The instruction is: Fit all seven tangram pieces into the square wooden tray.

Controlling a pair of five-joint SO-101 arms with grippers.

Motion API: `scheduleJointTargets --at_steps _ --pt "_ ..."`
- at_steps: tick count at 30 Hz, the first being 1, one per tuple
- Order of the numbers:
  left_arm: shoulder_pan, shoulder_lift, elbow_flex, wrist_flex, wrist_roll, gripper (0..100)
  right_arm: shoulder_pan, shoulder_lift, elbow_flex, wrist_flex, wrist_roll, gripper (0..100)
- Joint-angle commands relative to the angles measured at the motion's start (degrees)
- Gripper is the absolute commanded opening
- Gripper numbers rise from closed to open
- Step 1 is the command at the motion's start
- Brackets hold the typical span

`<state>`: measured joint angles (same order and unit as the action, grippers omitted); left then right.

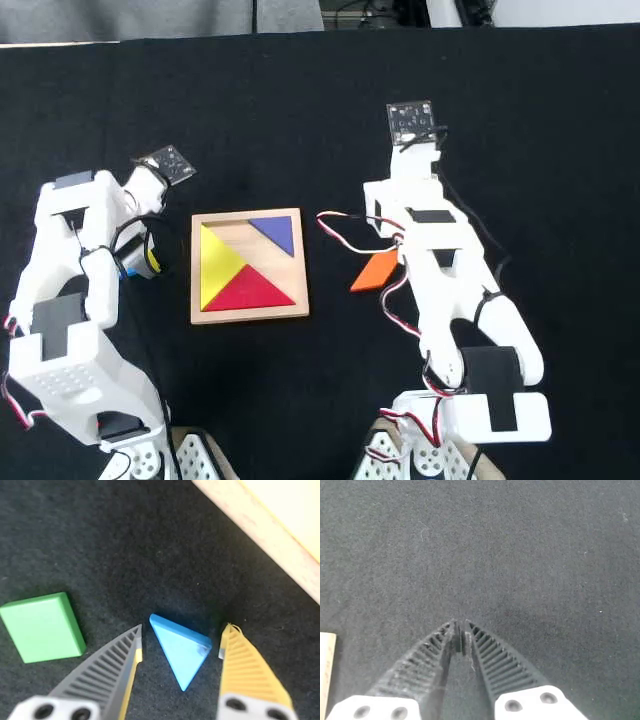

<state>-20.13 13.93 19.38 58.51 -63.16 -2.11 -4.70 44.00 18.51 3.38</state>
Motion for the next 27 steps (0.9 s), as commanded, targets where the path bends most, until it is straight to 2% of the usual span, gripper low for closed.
scheduleJointTargets --at_steps 1,9,14,21,27 --pt "0.57 1.58 -2.15 0.35 1.14 25 -0.62 0.22 -3.21 -1.32 0.62 2.5" --pt "-0.40 3.08 -2.24 -0.88 6.24 25 -0.62 0.22 -3.21 -1.32 0.62 2.5" --pt "-0.48 3.08 -2.24 -0.53 6.86 25 -0.62 0.22 -3.21 -1.32 0.62 2.5" --pt "-0.92 3.16 -2.15 -0.35 6.77 11 -0.62 0.22 -3.21 -1.32 0.62 2.5" --pt "0.57 2.55 -3.03 4.92 6.77 10 -0.62 0.22 -3.21 -1.32 0.62 2.5"
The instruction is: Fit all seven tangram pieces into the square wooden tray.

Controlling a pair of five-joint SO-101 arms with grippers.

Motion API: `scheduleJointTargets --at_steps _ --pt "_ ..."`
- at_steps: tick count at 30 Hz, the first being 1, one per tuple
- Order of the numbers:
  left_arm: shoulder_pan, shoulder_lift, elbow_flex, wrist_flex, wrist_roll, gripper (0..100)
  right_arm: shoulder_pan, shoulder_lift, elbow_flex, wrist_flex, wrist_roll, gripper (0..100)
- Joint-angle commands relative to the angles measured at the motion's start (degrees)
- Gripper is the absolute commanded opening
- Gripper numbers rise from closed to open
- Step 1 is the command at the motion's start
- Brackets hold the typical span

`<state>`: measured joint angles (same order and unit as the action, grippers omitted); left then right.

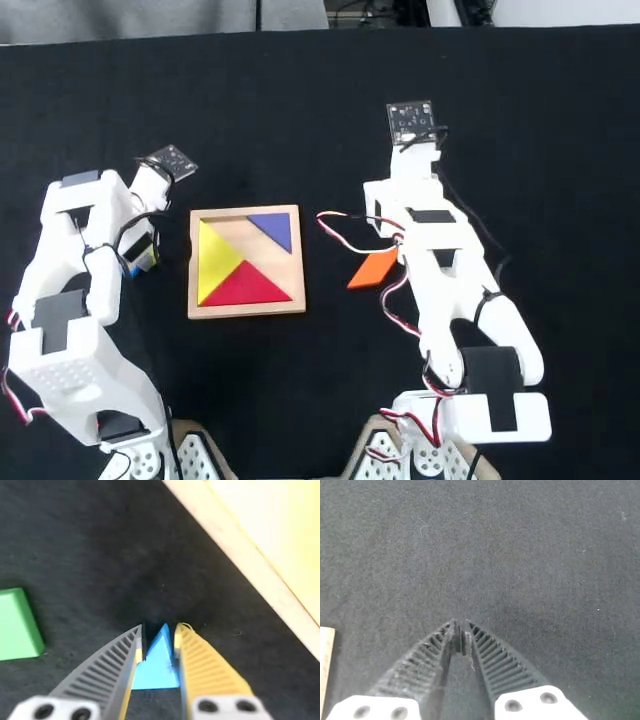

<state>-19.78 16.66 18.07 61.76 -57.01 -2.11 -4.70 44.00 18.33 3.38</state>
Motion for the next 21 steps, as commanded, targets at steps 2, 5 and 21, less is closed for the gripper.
scheduleJointTargets --at_steps 2,5,21 --pt "1.01 -0.18 -3.65 4.40 0.62 10 -0.62 0.22 -3.21 -1.14 0.62 2.5" --pt "1.27 -0.18 -7.78 9.14 0.62 10 -0.62 0.22 -3.21 -1.14 0.62 2.5" --pt "-5.41 -0.18 -28.70 32.97 -23.30 21 -0.53 0.04 -3.21 -1.14 0.62 2.5"
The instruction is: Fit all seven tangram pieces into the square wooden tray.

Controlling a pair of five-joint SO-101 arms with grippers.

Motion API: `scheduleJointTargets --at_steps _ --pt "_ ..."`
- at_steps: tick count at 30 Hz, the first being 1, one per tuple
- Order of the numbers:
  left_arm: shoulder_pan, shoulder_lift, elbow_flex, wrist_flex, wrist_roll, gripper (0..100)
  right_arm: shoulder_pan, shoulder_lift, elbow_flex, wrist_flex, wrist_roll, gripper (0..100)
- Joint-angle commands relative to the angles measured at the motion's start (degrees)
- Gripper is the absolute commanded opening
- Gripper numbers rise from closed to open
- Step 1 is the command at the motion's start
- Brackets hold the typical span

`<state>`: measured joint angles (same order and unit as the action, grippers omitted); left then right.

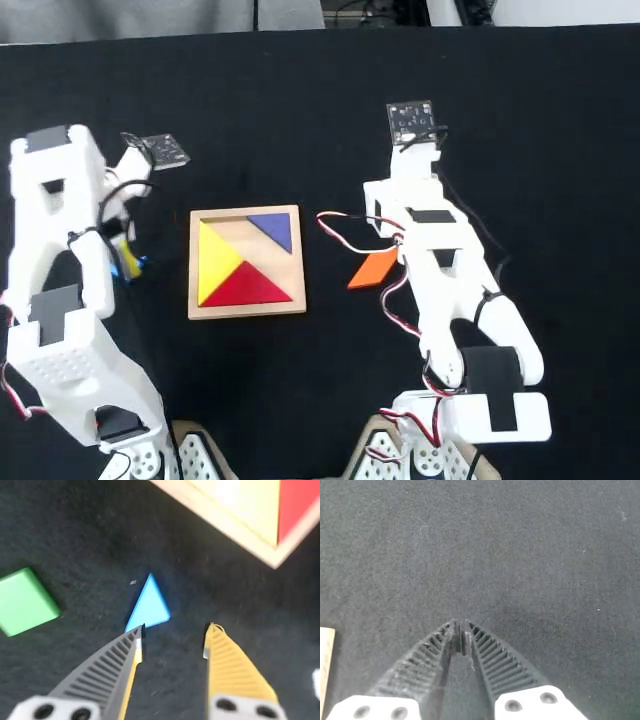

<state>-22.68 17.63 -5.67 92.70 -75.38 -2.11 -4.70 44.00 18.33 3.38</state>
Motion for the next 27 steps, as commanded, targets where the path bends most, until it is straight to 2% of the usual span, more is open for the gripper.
scheduleJointTargets --at_steps 1,6,9,19,27 --pt "-3.12 -0.97 -5.41 1.76 -5.63 21 -0.53 0.13 -3.21 -1.14 0.62 2.5" --pt "-3.74 -0.53 -4.09 1.05 -8.79 22 -0.53 0.22 -3.12 -1.14 0.62 2.5" --pt "-3.74 -0.53 -2.77 0.97 -11.69 26 -0.53 0.31 -3.03 -1.14 0.62 2.5" --pt "-3.30 -1.05 -2.51 -5.80 -12.40 26 -0.53 5.23 -3.47 -4.75 0.62 2.4" --pt "-3.30 -1.05 -3.91 -7.12 -27.34 26 -0.88 5.67 -3.74 -4.75 0.62 2.2"
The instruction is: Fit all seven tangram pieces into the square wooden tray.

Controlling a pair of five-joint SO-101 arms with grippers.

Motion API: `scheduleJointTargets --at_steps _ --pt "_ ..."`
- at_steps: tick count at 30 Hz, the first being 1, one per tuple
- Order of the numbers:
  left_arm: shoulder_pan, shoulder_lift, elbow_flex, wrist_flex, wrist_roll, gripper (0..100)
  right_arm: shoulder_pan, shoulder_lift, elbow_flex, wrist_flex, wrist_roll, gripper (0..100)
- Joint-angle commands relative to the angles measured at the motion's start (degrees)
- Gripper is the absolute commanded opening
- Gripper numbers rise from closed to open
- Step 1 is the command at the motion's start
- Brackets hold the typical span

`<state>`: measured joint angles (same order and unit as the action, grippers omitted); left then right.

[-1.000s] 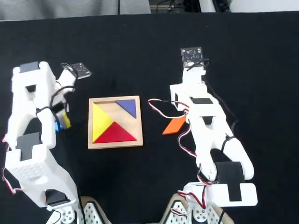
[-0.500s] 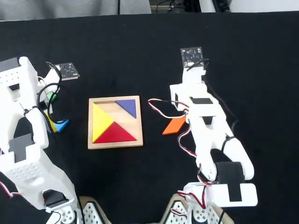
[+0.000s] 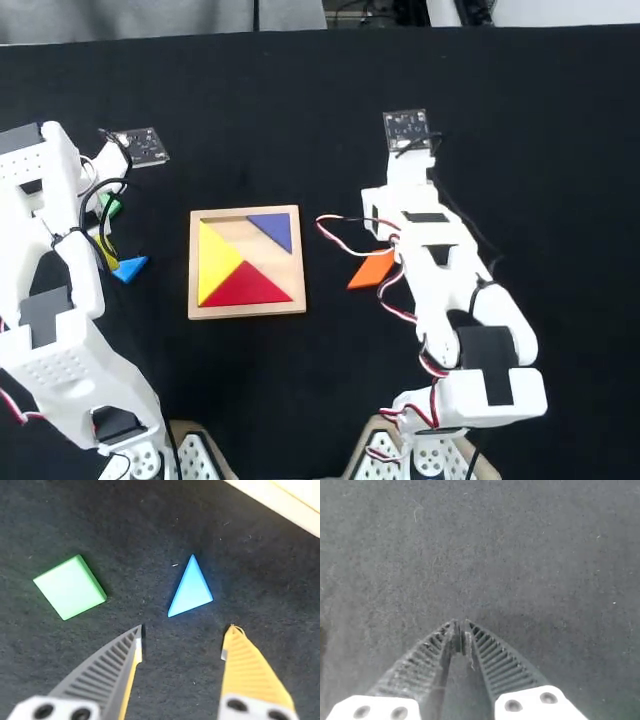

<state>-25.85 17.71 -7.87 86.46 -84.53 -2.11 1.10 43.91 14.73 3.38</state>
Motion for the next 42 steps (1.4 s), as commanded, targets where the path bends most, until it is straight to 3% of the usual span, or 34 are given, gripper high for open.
scheduleJointTargets --at_steps 1,6,13,19,26,32,42 --pt "-0.13 -0.79 -2.95 -0.62 -19.69 26 -0.88 -0.13 -3.74 -1.23 0.62 2.2" --pt "0.22 -1.05 -5.93 -0.35 -23.47 26 -0.88 -0.04 -3.74 -1.49 0.62 2.2" --pt "0.57 -0.70 -8.22 7.56 -24.09 26 -0.97 -0.04 -3.74 -1.49 0.62 2.2" --pt "0.04 -0.62 -5.93 7.91 -24.18 29 -0.97 -0.04 -3.74 -1.49 0.62 2.2" --pt "0.66 -0.70 4.79 -5.19 -27.08 30 -0.97 -0.04 -3.74 -1.49 0.62 2.3" --pt "1.01 -0.44 6.64 -4.84 -31.56 30 -0.97 -0.04 -3.74 -1.49 0.62 2.3" --pt "1.36 8.70 6.02 -8.26 -31.38 30 -0.97 -0.04 -3.74 -1.49 0.62 2.2"
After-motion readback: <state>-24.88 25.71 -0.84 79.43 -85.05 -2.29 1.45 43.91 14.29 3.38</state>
